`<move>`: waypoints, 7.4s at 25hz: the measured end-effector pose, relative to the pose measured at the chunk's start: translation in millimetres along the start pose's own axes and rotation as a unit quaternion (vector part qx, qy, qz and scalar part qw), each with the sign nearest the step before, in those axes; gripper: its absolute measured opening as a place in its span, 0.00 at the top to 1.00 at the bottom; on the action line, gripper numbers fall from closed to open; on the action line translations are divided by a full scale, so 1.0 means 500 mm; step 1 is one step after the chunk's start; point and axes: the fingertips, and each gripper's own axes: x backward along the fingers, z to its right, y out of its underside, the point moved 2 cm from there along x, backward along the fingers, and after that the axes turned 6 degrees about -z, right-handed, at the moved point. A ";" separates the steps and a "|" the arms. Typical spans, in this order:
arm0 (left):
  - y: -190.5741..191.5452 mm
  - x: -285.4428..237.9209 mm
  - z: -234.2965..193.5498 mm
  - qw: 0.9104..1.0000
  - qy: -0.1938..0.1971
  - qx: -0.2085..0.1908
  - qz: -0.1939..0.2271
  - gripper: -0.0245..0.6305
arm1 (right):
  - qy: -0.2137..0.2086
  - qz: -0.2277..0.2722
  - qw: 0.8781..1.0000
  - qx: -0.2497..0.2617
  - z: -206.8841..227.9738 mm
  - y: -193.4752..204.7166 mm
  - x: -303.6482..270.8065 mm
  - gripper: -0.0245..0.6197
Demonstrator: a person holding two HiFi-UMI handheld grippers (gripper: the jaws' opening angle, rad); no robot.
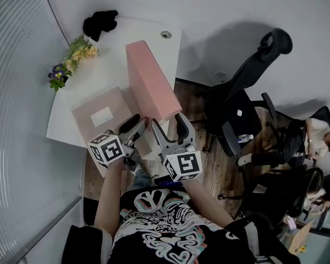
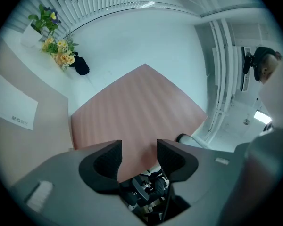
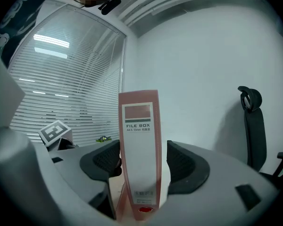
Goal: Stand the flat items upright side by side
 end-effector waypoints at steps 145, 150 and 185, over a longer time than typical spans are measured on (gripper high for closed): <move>0.128 0.504 0.009 0.903 -0.373 0.017 0.212 0.51 | -0.260 -0.221 0.933 0.113 -0.343 0.276 0.119 0.59; 0.124 0.491 0.035 0.905 -0.371 -0.004 0.207 0.52 | -0.266 -0.241 0.919 0.161 -0.353 0.276 0.112 0.63; 0.104 0.390 0.149 0.923 -0.338 -0.096 0.160 0.53 | -0.224 -0.254 0.928 0.158 -0.315 0.266 0.104 0.70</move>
